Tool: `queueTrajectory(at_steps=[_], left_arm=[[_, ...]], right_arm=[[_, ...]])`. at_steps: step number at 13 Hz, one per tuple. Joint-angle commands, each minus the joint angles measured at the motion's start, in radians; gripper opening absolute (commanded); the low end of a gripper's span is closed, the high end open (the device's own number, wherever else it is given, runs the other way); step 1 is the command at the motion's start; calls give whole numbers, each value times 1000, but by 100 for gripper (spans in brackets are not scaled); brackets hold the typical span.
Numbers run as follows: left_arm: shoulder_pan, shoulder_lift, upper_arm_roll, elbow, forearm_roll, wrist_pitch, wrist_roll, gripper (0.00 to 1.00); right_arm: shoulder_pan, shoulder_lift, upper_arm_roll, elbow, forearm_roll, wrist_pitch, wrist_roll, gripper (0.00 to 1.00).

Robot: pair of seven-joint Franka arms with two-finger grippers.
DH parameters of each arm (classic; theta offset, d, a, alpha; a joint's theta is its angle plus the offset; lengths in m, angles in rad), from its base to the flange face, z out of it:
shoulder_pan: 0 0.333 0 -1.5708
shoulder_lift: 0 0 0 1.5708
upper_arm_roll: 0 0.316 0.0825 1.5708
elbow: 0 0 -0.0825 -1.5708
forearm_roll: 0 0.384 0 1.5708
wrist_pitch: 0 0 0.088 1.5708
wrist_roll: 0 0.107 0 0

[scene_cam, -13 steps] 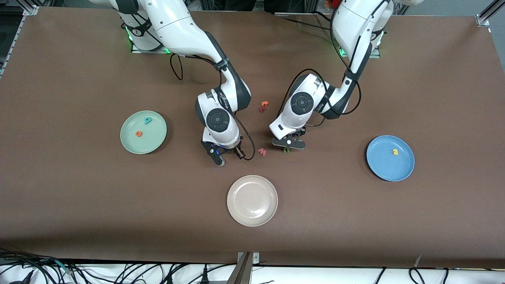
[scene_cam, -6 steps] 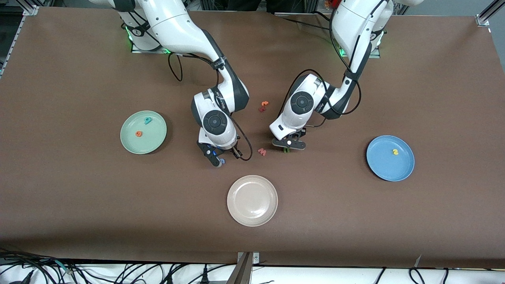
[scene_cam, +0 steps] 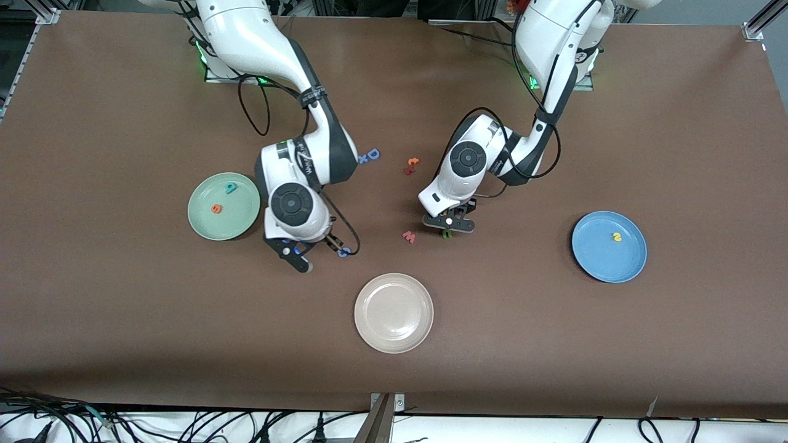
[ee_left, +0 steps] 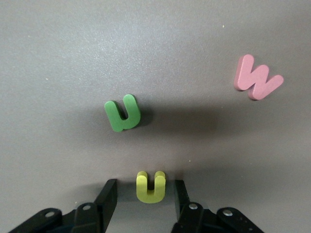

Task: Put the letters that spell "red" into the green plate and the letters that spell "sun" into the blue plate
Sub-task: 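Place the teal letter on the green plate while the left gripper carries yellow u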

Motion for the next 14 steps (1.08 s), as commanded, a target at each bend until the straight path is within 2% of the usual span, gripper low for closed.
queueTrajectory(at_steps=[1,4,6,10,12,14], left_arm=[[-23,7,19,1,24,6,-2,55],[-23,7,20,1,24,6,-2,39],[-23,5,28,1,24,6,2,30],[-21,5,31,1,24,9,9,25],[-21,1,43,1,24,9,13,23],[-7,-38,95,-2,41,0,100,20]], right_arm=[[4,-11,-34,-9,-2,-42,-75,0],[4,-13,-37,-15,-2,-45,-81,0],[3,-15,-68,-47,-2,-48,-130,0],[3,-73,-157,-130,-2,-118,-308,0],[-1,-94,-198,-214,1,-134,-388,0],[1,-152,-215,-366,6,-61,-445,0]])
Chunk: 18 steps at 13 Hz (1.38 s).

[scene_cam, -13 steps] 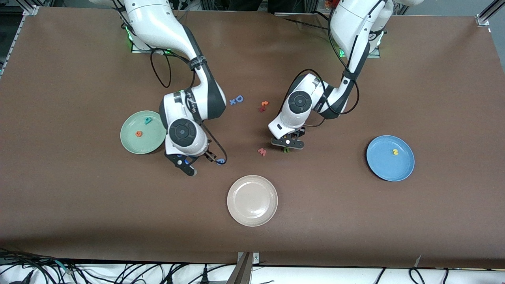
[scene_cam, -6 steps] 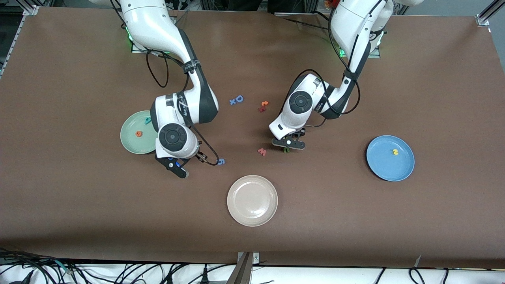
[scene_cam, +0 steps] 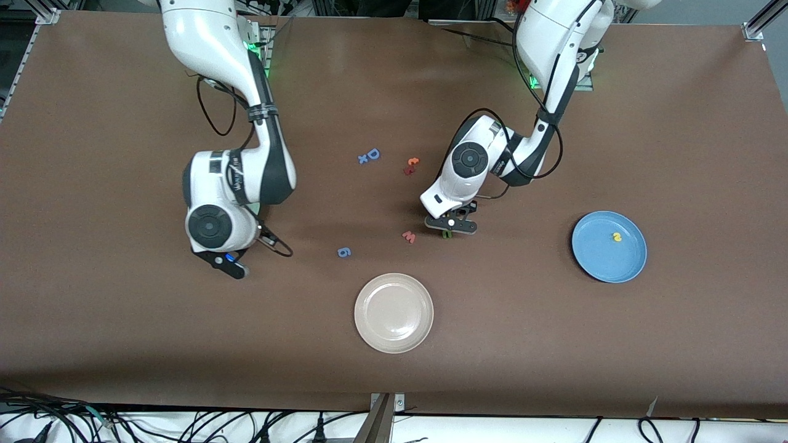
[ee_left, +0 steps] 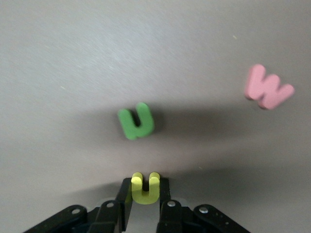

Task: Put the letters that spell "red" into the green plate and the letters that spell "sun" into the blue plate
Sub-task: 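Place the teal letter on the green plate while the left gripper carries yellow u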

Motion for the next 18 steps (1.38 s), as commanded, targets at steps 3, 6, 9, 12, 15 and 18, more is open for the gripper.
queueTrajectory(at_steps=[3,6,9,12,15,18], left_arm=[[113,-103,85,-18,33,-59,310,21],[273,-178,85,-70,35,-93,548,21],[416,-194,85,-96,35,-93,809,22],[522,-188,85,-102,36,-91,975,22],[577,-159,85,-104,39,-87,1038,25],[585,-111,85,-104,39,-78,1043,26]], right_arm=[[13,-175,-10,-408,5,269,-149,0],[16,-196,-4,-462,6,330,-154,0],[19,-193,-3,-462,6,322,-152,23],[21,-202,-3,-447,6,298,-149,100],[22,-230,-3,-428,5,269,-143,100],[22,-262,-6,-338,0,152,-148,100]])
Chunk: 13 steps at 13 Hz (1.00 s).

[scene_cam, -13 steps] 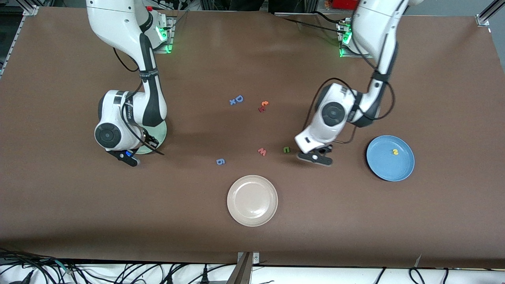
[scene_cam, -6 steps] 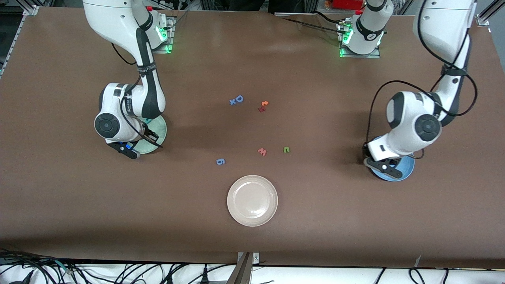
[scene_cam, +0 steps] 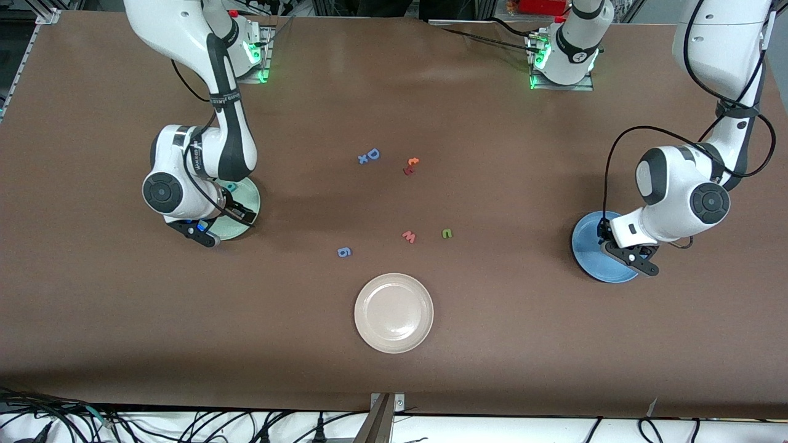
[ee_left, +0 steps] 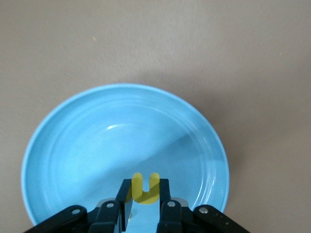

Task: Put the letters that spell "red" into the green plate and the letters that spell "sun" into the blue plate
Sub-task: 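Place the teal letter on the green plate while the left gripper carries yellow u, then return the right arm to rest while the left gripper reaches the green u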

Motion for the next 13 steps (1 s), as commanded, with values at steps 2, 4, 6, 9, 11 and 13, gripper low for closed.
queueTrajectory(at_steps=[2,4,6,9,11,13], left_arm=[[11,45,-13,1,26,24,11,28],[14,53,-13,1,26,26,11,34],[12,48,-14,2,28,23,9,59],[5,1,-28,9,26,-8,0,58],[-44,-38,-46,16,25,-55,-70,58],[-156,-46,-48,18,17,-56,-249,57]], right_arm=[[1,-58,-4,173,-18,-201,-11,100],[1,-58,-4,266,-79,-262,-19,100],[1,-58,-2,344,-90,-269,-56,100],[-2,-57,-9,419,-130,-299,-120,100],[-21,-61,-27,485,-156,-376,-192,100],[-93,-151,-18,492,-158,-441,-246,100]])
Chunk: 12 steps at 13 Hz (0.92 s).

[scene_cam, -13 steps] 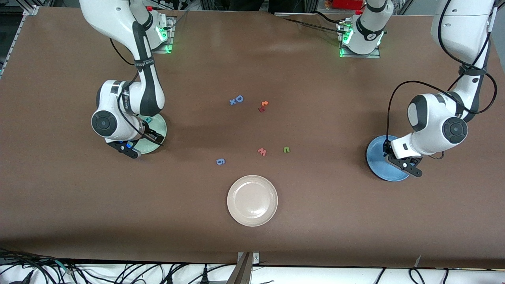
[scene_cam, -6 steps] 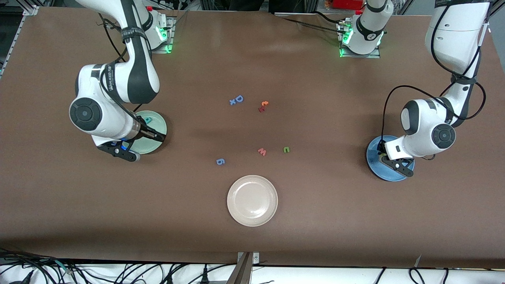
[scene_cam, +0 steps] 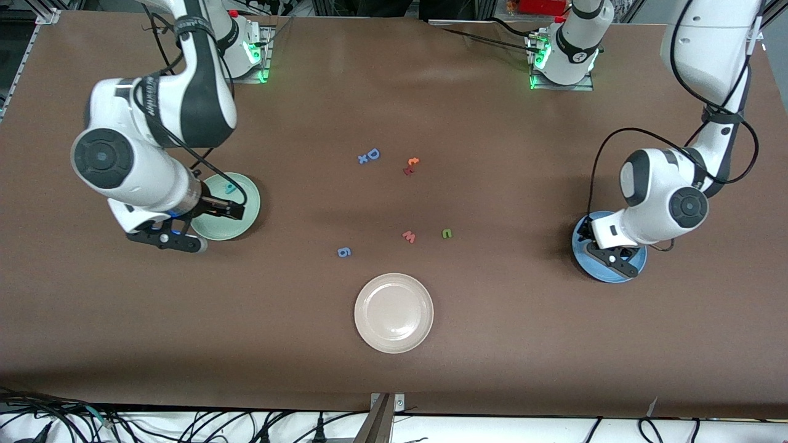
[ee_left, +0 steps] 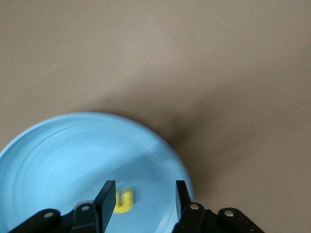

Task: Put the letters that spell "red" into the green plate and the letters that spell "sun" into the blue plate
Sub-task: 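Return the right arm to rest while the left gripper reaches the green u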

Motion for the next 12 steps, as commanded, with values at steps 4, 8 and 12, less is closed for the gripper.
queueTrajectory(at_steps=[4,8,12], left_arm=[[-336,40,4,44,13,-14,-593,57],[-441,135,4,164,-25,-14,-995,56],[-456,170,6,225,-125,-7,-1111,53]], right_arm=[[-314,-265,244,1,-197,-160,-144,100],[-557,-357,431,-20,-194,-157,-161,100],[-753,-472,618,-170,-206,-72,-231,100]])
